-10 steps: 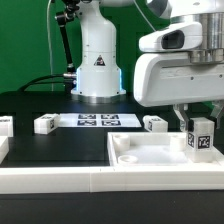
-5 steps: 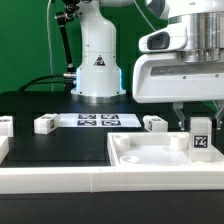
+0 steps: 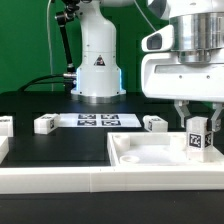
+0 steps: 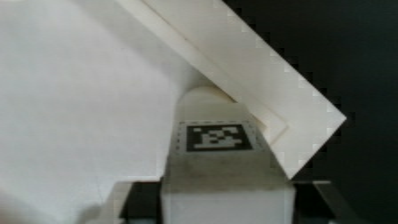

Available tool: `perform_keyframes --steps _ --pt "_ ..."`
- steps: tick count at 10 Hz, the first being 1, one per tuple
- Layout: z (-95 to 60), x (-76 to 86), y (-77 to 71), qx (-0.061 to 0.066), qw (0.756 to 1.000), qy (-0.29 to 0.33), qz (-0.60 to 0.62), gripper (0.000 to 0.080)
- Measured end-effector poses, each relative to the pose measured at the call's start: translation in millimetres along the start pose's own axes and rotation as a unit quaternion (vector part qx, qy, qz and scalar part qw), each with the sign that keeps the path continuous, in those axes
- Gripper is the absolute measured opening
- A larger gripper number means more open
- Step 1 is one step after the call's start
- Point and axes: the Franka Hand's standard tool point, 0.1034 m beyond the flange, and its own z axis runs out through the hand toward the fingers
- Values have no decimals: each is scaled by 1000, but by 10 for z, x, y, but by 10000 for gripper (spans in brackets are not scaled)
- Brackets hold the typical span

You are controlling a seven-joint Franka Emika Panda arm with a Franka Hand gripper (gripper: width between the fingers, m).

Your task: Assemble square table

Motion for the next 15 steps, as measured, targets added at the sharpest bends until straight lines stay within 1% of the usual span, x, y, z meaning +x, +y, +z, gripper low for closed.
perform_keyframes --steps 1,2,3,5,7,8,9,10,11,12,15 --pt "2 -12 -3 1 998 -3 67 290" --pt "2 -18 -1 0 995 -7 96 290" --pt "3 -22 -3 2 989 -12 147 290" --pt "-1 -23 -3 2 971 -27 239 290" --pt "6 -27 -2 2 956 -30 293 290" --pt "7 -27 -1 2 960 -30 277 290" --pt "9 -28 0 3 965 -30 259 335" --pt "15 -16 13 2 973 -30 228 335" --pt "23 17 55 -2 988 -34 152 530" --pt "19 50 77 -1 995 -35 94 621" --pt "21 53 78 2 999 -34 -4 643"
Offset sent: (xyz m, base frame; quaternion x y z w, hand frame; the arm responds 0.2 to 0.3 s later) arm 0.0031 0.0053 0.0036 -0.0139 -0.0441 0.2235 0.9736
